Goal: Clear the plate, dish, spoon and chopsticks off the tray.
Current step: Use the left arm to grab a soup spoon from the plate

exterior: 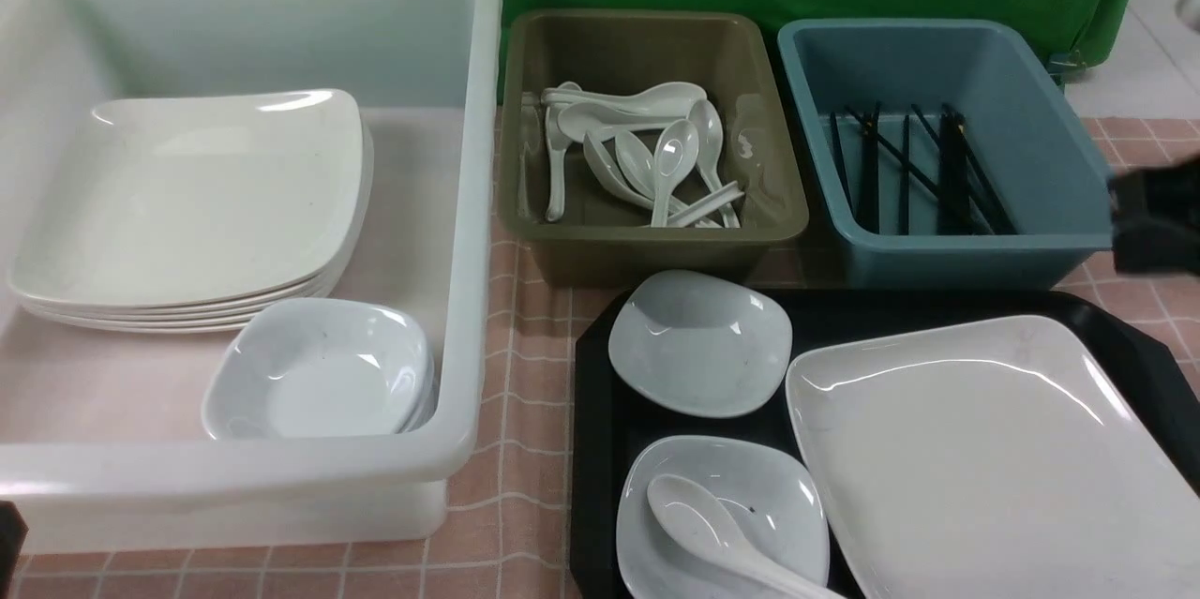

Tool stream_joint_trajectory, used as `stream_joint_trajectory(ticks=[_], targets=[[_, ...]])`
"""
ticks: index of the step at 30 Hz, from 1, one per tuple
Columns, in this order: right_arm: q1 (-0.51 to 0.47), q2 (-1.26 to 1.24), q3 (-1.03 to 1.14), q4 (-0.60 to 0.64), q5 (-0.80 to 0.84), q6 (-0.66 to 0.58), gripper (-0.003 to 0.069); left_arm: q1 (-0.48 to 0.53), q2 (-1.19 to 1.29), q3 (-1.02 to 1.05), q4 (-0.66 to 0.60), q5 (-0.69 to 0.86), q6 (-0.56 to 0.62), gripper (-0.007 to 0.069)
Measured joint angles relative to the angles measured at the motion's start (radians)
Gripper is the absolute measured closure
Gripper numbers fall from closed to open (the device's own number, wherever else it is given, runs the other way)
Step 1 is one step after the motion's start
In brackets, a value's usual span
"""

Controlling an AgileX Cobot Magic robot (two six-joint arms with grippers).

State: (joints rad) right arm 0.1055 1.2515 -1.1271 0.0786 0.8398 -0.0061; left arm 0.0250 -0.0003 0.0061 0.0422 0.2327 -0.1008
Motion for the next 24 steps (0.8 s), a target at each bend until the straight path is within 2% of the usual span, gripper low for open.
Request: stream_joint_trajectory(ticks=[1, 4, 9, 16, 24], targets=[[0.000, -0.036, 0.020, 0.000, 0.086, -0.015, 0.0629, 0.000, 0.000, 0.000, 0.000, 0.000, 0.000, 0.0605], [0.000, -0.116, 0.086, 0.000, 0.192, -0.047, 0.0629, 0.000, 0.000, 0.000, 0.000, 0.000, 0.000, 0.0605], [0.000, -0.263, 0.222, -0.001, 0.282, -0.062, 0.0627, 0.000, 0.000, 0.000, 0.000, 0.000, 0.000, 0.0605], [0.000, -0.579, 0.448, -0.004, 0.287, -0.064, 0.0622, 0.000, 0.000, 0.000, 0.000, 0.000, 0.000, 0.0605], [0.000, -0.925, 0.573, -0.004, 0.222, -0.065, 0.0613, 0.000, 0.000, 0.000, 0.004, -0.003, 0.001, 0.0605]])
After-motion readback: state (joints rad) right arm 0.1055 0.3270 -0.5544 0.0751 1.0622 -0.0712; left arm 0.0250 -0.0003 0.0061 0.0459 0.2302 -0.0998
